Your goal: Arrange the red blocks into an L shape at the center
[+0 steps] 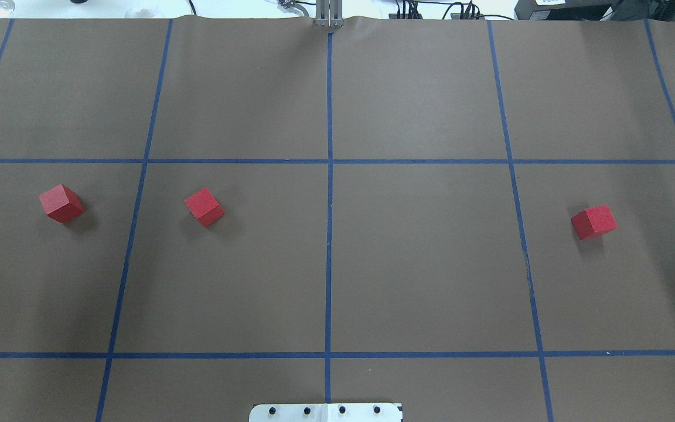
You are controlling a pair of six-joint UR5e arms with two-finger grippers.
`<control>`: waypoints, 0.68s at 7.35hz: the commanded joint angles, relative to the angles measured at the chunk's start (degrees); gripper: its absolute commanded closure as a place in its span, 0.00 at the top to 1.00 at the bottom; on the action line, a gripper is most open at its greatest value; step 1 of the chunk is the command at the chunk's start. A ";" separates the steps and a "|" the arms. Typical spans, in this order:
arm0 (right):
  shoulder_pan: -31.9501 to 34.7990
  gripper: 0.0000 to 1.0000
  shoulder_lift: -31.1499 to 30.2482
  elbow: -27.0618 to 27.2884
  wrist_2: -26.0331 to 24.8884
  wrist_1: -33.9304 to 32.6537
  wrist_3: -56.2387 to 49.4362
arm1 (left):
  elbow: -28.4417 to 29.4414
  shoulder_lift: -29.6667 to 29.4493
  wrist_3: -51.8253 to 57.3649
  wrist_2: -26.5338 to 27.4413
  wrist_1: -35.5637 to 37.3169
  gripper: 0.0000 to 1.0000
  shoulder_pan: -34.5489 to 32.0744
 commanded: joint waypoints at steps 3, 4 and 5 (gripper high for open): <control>-14.66 0.98 -0.07 0.77 -1.16 15.12 19.05 | 0.22 0.00 -0.08 -1.97 -0.43 1.00 1.42; -17.23 0.98 -0.51 0.77 -2.82 18.57 19.44 | 0.04 0.00 -0.08 -1.97 -0.51 1.00 1.42; -19.43 0.98 -0.51 0.77 -3.88 20.08 21.10 | -0.05 0.00 -0.08 -1.97 -0.51 1.00 1.42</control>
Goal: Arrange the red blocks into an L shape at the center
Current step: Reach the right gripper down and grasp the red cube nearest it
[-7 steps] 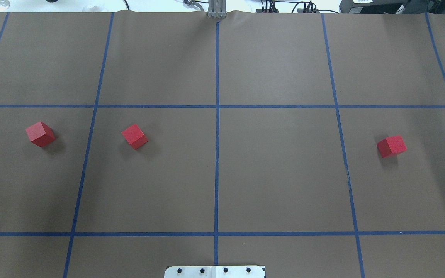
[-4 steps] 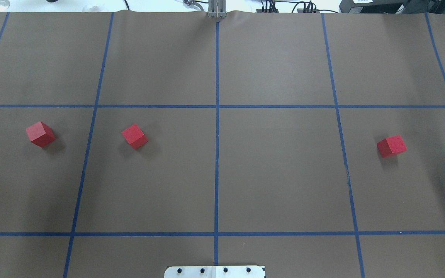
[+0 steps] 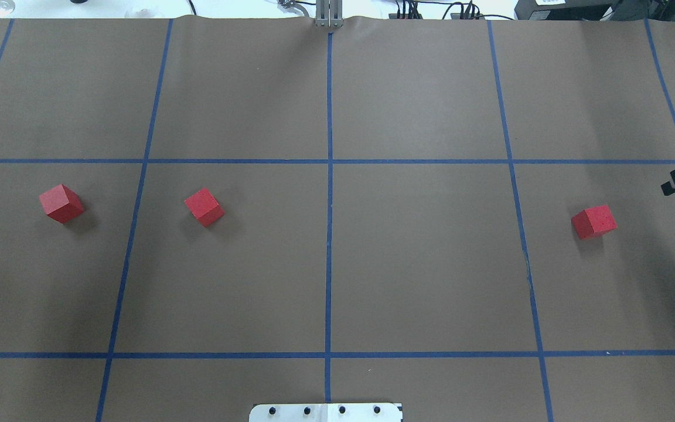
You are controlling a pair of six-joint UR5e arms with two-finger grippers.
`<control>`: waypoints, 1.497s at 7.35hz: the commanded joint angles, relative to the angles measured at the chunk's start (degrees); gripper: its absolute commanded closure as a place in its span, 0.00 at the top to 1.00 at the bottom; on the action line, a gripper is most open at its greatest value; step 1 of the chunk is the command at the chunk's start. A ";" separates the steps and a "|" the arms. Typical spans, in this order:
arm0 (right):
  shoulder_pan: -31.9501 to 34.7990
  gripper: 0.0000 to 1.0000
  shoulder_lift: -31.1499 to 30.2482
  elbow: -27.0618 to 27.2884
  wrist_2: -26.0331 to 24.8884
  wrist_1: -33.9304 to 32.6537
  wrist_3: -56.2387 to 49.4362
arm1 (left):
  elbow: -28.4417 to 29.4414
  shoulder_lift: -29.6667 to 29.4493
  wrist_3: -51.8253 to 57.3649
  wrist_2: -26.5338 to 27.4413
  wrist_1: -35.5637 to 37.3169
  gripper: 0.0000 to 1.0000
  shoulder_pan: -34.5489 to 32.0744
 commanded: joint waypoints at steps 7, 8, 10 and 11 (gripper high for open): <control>-11.71 0.96 1.96 0.02 -7.76 5.54 11.67 | -0.13 0.00 0.00 -0.11 0.05 1.00 0.02; -12.33 0.96 2.05 -0.24 -7.85 5.54 11.67 | -0.13 0.00 0.00 -0.11 0.05 1.00 0.02; -12.60 0.59 1.96 -0.42 -8.64 5.54 11.67 | 0.13 0.00 0.00 -0.11 0.05 1.00 0.02; -12.51 0.07 1.61 -0.33 -8.64 5.54 11.50 | -0.13 0.00 0.00 -0.11 0.05 1.00 0.02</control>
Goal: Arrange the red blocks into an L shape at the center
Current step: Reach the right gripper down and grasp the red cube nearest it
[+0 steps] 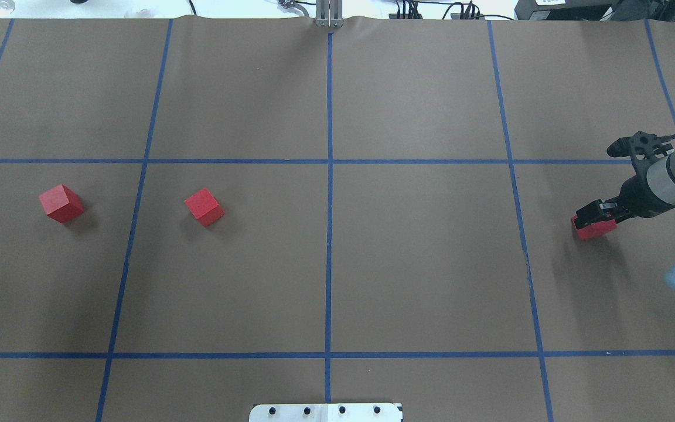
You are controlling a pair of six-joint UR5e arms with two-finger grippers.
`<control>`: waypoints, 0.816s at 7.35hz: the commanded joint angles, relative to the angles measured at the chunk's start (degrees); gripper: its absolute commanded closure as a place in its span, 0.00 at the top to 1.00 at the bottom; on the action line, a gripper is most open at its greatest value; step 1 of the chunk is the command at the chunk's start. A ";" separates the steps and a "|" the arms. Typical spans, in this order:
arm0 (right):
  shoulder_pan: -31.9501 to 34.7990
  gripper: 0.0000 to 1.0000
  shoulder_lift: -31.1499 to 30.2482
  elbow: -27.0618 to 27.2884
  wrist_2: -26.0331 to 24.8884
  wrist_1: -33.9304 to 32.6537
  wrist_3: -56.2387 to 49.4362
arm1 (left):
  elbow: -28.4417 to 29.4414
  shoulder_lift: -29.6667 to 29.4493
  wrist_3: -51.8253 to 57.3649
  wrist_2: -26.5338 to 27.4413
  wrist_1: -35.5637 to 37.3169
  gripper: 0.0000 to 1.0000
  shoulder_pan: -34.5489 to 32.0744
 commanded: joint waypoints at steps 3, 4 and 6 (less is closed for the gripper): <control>-0.01 0.00 0.51 5.33 0.19 -2.35 4.59 | -0.19 -0.03 0.00 0.00 -0.09 1.00 0.00; -0.01 0.00 4.43 6.67 0.01 -3.59 11.86 | -0.28 -0.03 0.09 -0.09 -0.17 1.00 0.00; -7.18 0.00 12.16 7.03 -1.47 -3.87 24.78 | -0.72 -0.20 0.00 -1.39 -0.18 1.00 0.61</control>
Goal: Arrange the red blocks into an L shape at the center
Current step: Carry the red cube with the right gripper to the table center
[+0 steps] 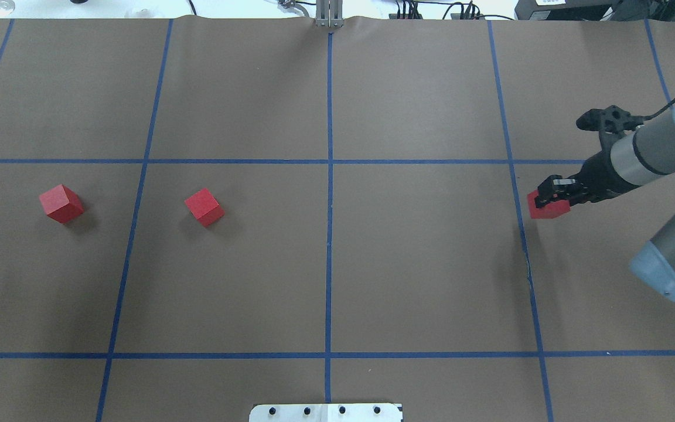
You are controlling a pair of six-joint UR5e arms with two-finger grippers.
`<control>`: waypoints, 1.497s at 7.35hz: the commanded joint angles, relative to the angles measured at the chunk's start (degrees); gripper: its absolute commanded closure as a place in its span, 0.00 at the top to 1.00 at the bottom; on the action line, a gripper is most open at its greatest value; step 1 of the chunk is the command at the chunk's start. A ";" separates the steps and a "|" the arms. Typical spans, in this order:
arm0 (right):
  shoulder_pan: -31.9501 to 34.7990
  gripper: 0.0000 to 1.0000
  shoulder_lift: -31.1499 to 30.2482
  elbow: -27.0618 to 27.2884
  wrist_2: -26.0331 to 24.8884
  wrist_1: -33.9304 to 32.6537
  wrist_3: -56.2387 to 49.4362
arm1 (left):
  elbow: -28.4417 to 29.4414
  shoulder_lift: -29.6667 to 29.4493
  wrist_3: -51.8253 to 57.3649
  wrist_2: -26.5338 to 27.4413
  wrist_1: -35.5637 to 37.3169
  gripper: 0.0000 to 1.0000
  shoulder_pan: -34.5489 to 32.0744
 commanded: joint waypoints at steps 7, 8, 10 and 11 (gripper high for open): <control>-20.65 0.00 40.82 -16.47 -18.77 -18.39 23.65 | 1.17 -0.12 -0.14 -1.97 -2.88 1.00 3.14; -21.53 0.00 40.91 -17.17 -20.51 -18.31 23.56 | 1.17 -0.47 -2.41 -2.06 -3.05 1.00 3.23; -22.15 0.00 40.65 -17.70 -20.62 -18.31 23.30 | 1.09 -0.56 -3.22 -2.06 -3.14 1.00 4.02; -22.24 0.00 40.82 -18.05 -20.62 -18.31 23.21 | 1.09 -0.56 -3.22 -2.06 -3.14 1.00 4.02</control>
